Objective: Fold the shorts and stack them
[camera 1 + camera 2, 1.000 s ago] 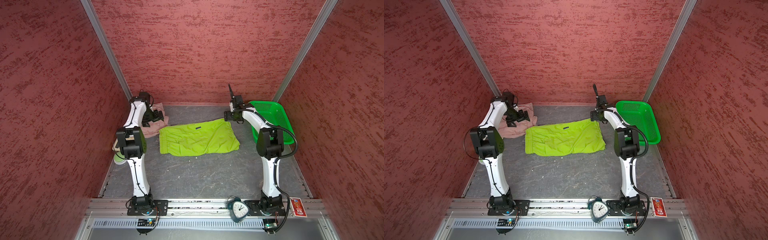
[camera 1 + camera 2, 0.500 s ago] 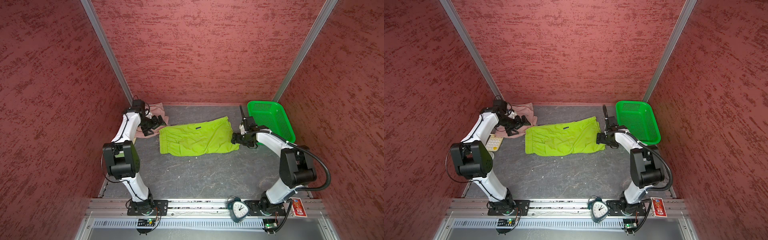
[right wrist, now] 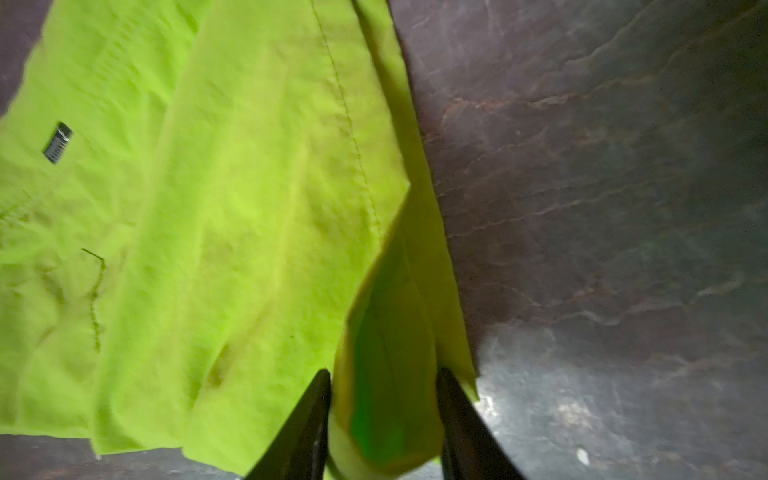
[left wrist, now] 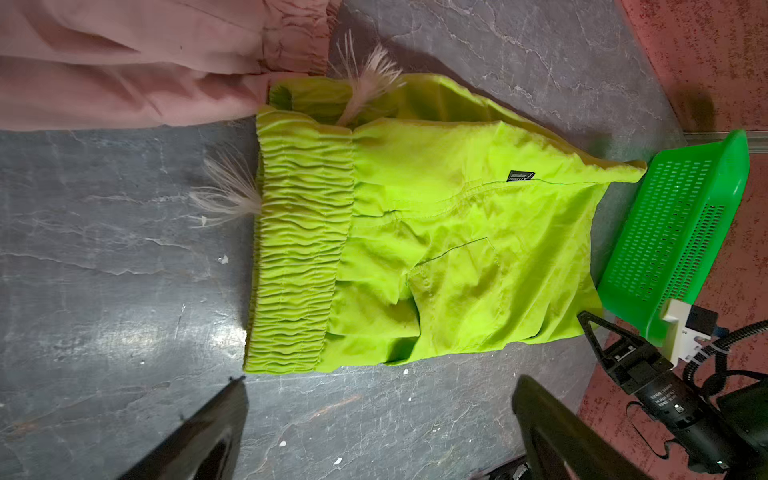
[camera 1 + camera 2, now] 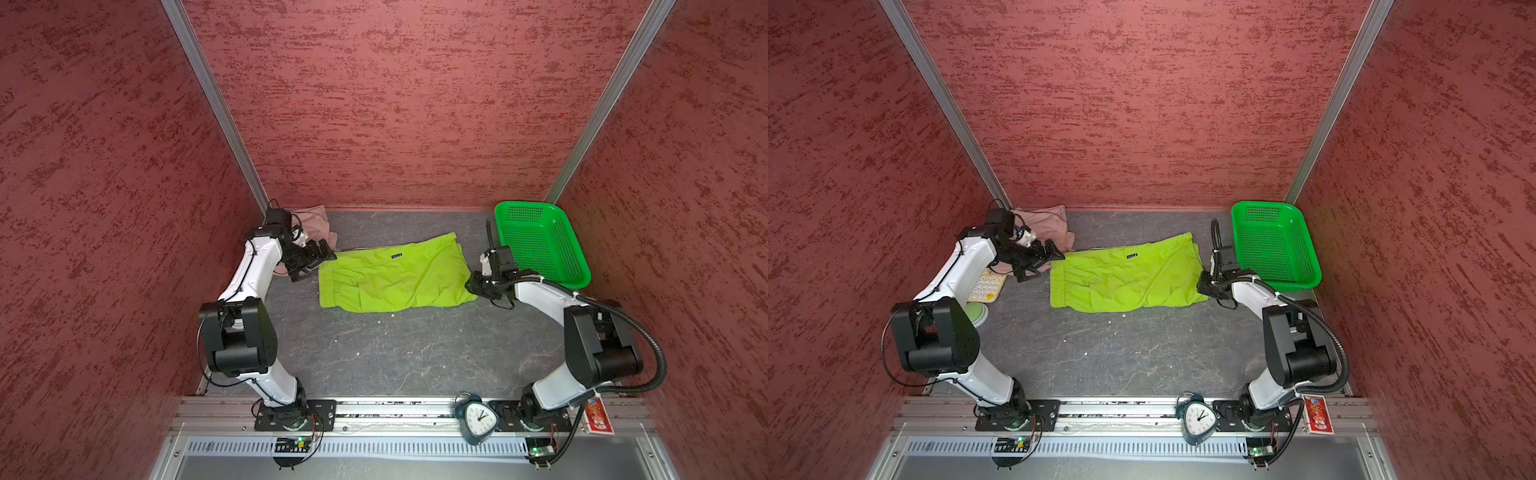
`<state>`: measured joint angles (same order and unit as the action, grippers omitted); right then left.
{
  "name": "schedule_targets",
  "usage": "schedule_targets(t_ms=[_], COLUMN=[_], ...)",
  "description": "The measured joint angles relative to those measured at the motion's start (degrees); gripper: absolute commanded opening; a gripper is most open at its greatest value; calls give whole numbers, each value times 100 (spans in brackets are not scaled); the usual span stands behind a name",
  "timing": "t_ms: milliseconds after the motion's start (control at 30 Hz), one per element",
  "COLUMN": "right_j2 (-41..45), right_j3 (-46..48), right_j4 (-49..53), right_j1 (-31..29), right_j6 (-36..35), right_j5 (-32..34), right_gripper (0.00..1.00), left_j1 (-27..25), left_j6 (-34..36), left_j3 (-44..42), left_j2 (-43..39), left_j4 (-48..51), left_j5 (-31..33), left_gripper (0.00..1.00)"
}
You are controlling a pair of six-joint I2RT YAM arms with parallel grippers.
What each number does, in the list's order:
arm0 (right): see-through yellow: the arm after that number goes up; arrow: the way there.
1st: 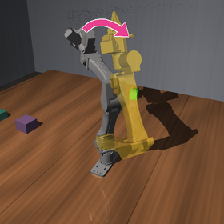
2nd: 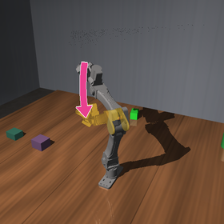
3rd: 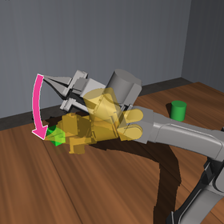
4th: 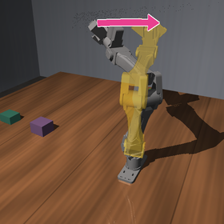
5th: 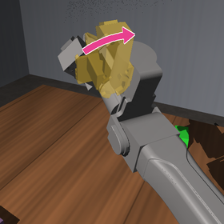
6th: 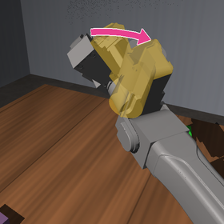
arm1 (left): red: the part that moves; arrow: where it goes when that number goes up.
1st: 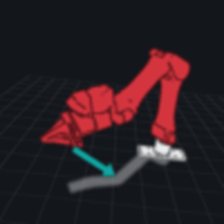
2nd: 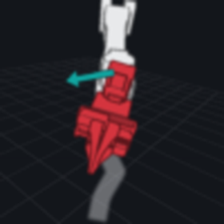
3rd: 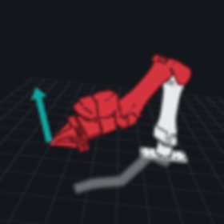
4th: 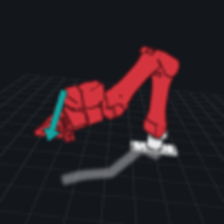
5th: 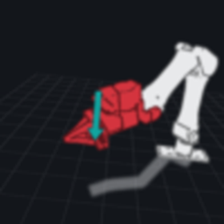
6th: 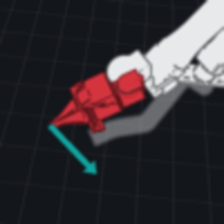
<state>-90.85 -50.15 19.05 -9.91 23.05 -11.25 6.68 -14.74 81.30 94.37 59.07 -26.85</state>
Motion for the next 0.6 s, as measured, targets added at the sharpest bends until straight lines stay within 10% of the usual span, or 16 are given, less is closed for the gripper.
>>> schedule_targets(t_ms=[400,500,600], right_j2=[1888,2398,2612], right_j3=[643,647,245], right_j4=[1453,2035,2507], right_j1=[234,387,450], right_j6=[278,573,763], right_j5=[308,262,223], right_gripper=[0,57,75], left_j1=[-356,-691,-931], left_j6=[2,-2,-13], left_j3=[-173,-367,-522], left_j2=[-177,-380,-579], left_j4=[63,114,232], left_j5=[2,39,28], left_gripper=[99,99,99])
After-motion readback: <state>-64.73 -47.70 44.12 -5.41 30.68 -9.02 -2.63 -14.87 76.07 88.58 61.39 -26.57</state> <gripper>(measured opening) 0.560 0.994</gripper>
